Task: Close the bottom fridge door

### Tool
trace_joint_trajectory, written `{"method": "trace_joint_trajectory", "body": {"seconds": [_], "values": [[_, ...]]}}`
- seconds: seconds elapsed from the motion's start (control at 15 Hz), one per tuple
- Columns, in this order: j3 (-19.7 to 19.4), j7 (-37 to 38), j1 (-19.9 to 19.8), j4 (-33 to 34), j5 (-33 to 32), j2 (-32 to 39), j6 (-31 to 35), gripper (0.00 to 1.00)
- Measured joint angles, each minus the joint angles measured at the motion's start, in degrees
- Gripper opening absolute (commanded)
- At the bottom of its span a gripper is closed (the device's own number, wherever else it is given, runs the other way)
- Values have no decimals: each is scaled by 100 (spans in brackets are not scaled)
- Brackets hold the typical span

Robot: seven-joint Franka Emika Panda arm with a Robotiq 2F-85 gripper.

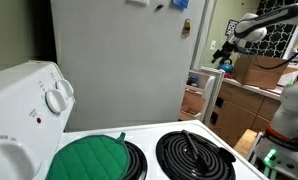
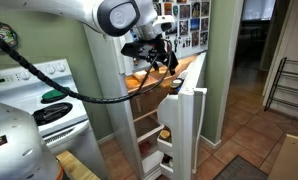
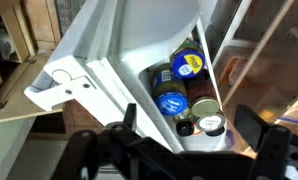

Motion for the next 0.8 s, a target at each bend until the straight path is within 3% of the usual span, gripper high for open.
{"method": "trace_joint_trajectory", "body": {"seconds": [0.33, 0.8], "values": [[-184, -56, -7, 265, 187, 780, 805, 100], [-362, -445, -27, 645, 873, 1528, 1133, 100]]}}
